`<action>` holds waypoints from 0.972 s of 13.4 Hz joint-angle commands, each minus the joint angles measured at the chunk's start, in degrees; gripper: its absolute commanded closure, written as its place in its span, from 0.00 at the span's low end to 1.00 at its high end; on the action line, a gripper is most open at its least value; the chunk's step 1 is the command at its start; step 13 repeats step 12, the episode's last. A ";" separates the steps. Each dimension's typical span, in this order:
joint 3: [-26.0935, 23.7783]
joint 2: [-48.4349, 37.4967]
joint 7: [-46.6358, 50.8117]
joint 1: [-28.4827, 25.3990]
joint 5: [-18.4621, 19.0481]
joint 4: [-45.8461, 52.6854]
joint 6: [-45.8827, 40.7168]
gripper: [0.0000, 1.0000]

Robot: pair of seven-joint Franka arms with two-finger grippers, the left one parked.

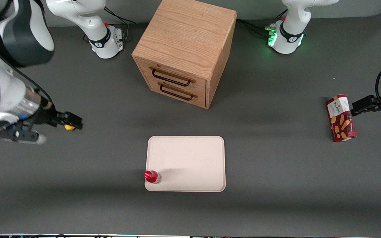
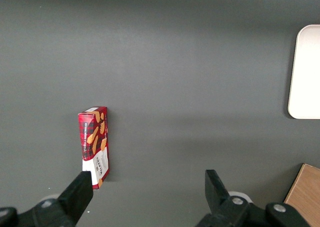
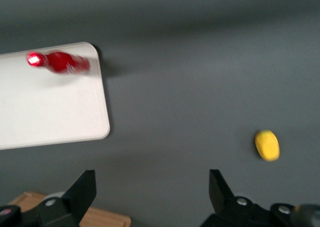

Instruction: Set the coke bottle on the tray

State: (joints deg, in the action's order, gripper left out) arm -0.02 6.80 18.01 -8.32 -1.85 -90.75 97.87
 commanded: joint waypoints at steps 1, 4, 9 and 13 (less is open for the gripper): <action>3.79 -8.46 -4.44 -0.82 -0.70 -11.36 0.84 0.00; 7.75 -8.20 -6.76 -0.64 2.28 -9.89 -0.31 0.00; 7.67 -8.03 -6.93 -0.64 2.55 -4.09 -6.37 0.00; 7.58 -7.67 -6.84 -0.64 2.55 -2.67 -6.72 0.00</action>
